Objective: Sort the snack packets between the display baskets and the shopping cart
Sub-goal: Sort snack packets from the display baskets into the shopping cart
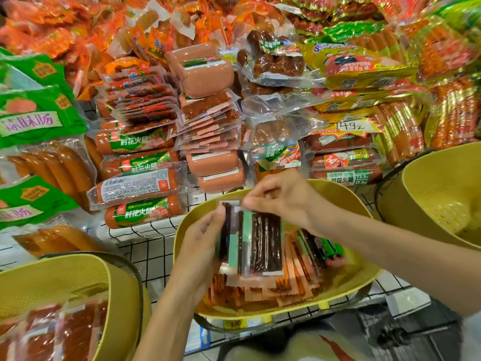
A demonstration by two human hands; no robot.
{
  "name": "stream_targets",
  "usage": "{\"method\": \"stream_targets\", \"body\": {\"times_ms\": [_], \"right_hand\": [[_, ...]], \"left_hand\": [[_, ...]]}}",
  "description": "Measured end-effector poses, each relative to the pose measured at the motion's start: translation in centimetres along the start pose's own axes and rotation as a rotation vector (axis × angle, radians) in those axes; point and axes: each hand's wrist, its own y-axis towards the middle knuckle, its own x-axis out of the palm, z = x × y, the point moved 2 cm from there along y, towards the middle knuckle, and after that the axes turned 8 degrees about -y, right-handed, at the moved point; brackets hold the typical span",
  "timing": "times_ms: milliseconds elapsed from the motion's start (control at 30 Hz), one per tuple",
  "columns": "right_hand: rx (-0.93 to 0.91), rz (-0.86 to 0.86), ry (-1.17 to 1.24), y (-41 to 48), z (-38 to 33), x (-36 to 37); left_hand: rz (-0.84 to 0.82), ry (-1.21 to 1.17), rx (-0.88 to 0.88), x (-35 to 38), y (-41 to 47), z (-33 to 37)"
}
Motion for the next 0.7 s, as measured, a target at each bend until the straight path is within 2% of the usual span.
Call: {"method": "stream_targets", "body": {"times_ms": [67, 133, 233, 300, 367, 467, 567, 700], "right_hand": [[-0.012, 0.113, -0.057, 0.4, -0.2, 1.8], [0.028, 0.123, 0.019, 0.7, 0.1, 3.0], [0.078, 0.062, 0.236, 1.0, 0.6, 2.4], [0.012, 0.087, 0.184, 0.9, 1.5, 0.3], [-0.131, 0.025, -0.23, 0.3, 3.2, -2.0], [-0.207, -0.387, -0.875, -0.6, 7.2, -2.8], [-0.138, -0.64, -1.189, -0.4, 10.0, -1.9], [-0.281, -0.749, -1.503, 0.3, 11.1, -0.8]], "left_hand": [[-0.071, 0.013, -0.037, 0.4, -0.4, 0.0], [-0.08, 0.008, -0.054, 0.5, -0.6, -0.1], [0.014, -0.017, -0.06, 0.1, -0.4, -0.3], [0.065, -0.084, -0.057, -0.5, -0.4, -0.2], [0.065, -0.147, -0.064, -1.2, -0.4, 0.0], [0.035, -0.175, -0.086, -1.5, -0.6, 0.1], [0.009, -0.177, -0.101, -1.1, -0.6, -0.2], [-0.011, -0.167, -0.115, -0.8, -0.6, -0.5]]}}
